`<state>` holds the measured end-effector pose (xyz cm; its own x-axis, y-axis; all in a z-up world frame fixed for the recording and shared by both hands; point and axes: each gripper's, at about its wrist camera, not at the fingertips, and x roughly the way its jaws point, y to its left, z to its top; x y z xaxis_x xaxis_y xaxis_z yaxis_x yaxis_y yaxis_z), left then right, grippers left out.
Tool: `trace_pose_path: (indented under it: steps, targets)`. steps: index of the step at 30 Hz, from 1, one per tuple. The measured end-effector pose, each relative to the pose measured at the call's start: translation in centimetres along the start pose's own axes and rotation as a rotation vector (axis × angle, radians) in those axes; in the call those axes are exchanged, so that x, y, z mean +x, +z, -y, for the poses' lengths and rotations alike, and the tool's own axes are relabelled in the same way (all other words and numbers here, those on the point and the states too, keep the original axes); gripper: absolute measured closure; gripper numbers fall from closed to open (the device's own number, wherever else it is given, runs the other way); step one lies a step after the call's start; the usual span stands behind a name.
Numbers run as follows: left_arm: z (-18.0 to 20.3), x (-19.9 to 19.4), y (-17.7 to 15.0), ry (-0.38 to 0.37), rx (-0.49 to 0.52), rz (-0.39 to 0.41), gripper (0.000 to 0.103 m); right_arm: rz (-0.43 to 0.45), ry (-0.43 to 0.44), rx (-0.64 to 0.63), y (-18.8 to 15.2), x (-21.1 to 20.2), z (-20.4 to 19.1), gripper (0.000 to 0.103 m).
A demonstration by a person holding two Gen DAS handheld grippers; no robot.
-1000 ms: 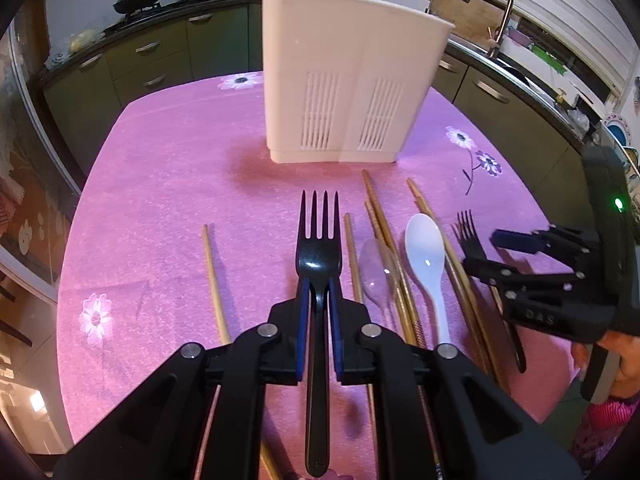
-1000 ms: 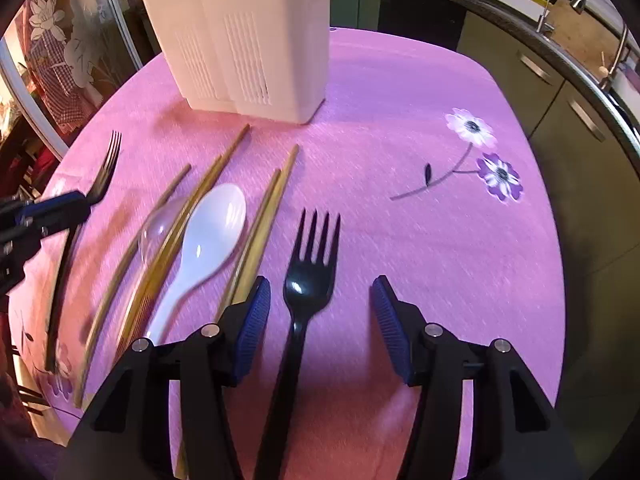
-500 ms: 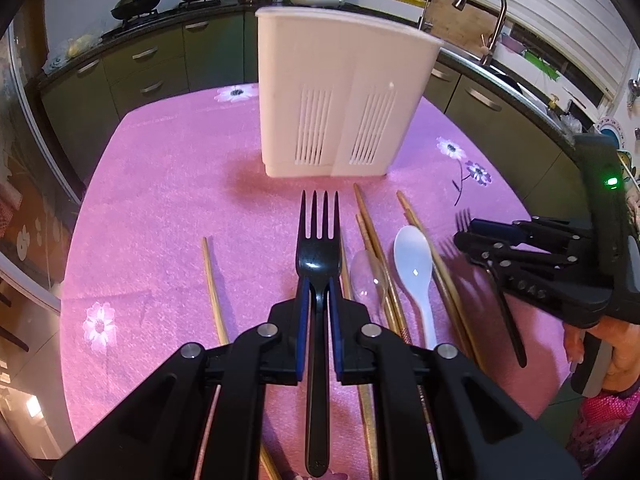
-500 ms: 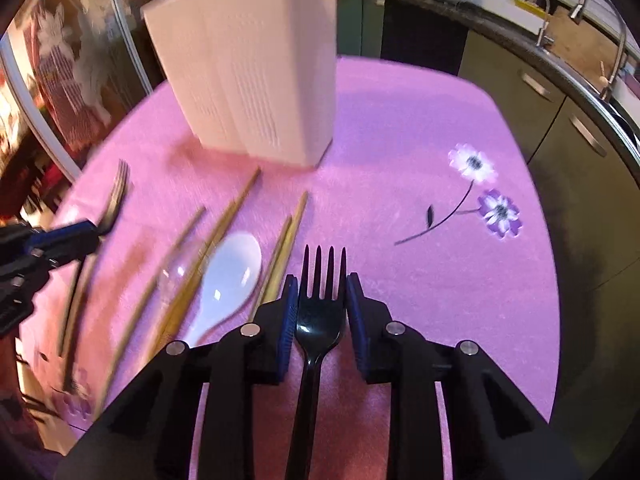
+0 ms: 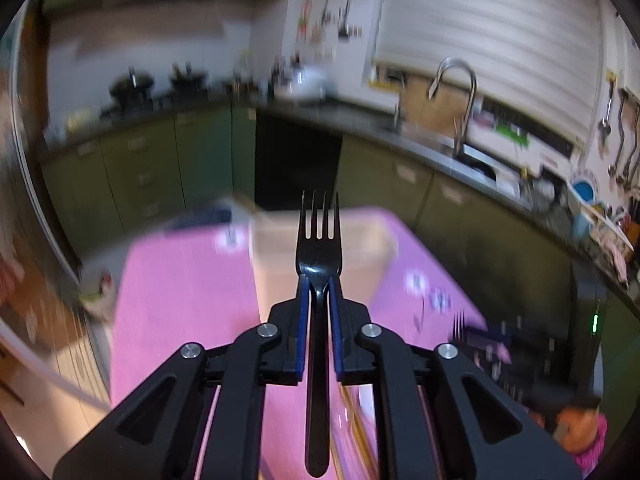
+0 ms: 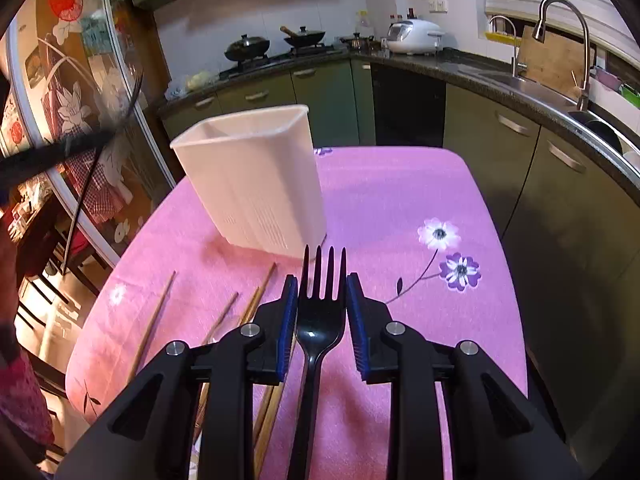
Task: Organize utensils
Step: 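Lift the fork with the left tool into the white holder while the right tool lifts its fork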
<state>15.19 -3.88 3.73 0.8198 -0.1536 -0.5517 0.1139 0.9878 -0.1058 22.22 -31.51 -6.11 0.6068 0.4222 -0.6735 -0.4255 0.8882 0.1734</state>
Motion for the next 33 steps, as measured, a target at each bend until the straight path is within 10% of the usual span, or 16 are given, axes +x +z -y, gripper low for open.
trace_pose_path:
  steps: [12,33]
  targets:
    - [-1.2,5.6,7.0,0.039,-0.059,0.343,0.093,0.046,0.027,0.002,0.6,-0.3,-0.2,0.078]
    - [-1.5,11.4,2.0,0.112,-0.017,0.202,0.093,0.103,0.042,-0.018,2.3,-1.4,-1.0,0.078]
